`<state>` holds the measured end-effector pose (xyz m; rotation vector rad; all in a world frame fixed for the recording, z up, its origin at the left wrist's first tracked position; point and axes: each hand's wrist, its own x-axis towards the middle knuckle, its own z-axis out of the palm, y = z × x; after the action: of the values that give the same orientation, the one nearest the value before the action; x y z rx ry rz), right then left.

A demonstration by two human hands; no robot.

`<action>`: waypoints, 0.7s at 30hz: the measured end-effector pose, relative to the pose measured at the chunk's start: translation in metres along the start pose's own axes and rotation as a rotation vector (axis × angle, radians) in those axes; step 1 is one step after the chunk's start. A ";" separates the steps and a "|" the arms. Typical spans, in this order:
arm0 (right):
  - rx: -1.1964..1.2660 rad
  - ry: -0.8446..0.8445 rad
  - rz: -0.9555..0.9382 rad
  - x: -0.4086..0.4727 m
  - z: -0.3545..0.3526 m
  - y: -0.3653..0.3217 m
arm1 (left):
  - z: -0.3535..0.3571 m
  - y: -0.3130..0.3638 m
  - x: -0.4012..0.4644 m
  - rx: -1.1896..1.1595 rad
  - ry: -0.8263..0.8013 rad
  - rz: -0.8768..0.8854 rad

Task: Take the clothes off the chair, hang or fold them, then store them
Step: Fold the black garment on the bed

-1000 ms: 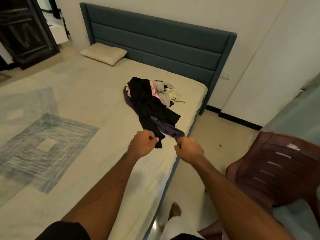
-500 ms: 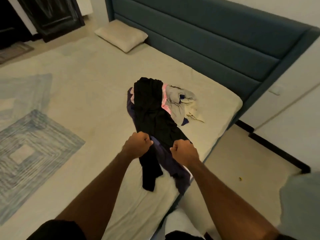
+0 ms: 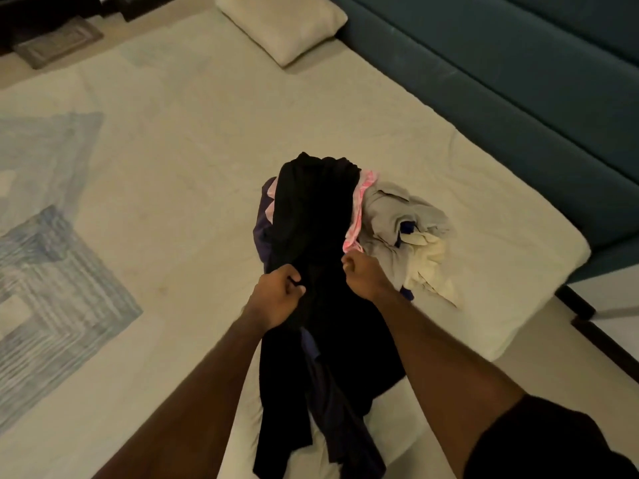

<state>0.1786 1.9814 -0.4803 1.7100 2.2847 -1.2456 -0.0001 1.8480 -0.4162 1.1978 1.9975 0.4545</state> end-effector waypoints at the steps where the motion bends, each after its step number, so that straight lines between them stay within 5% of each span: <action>1: 0.033 -0.009 -0.012 0.027 0.004 -0.004 | -0.002 -0.003 0.013 -0.021 0.009 -0.016; 6: 0.213 -0.039 -0.019 0.124 0.001 -0.054 | -0.006 -0.017 0.059 -0.090 0.001 -0.073; 11: 0.612 0.226 0.375 0.190 -0.011 -0.081 | -0.006 -0.026 0.088 -0.190 -0.081 -0.101; 14: 0.702 0.212 0.554 0.220 0.002 -0.073 | -0.011 -0.028 0.099 -0.231 -0.083 -0.093; 17: 0.626 0.191 0.511 0.240 0.017 -0.051 | -0.016 -0.027 0.105 -0.232 -0.067 -0.108; 21: 0.488 0.377 0.345 0.226 0.014 -0.033 | -0.018 -0.021 0.102 -0.311 -0.040 -0.132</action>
<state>0.0564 2.1499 -0.5744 2.5633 1.7985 -1.5992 -0.0552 1.9270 -0.4603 0.8717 1.8756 0.6421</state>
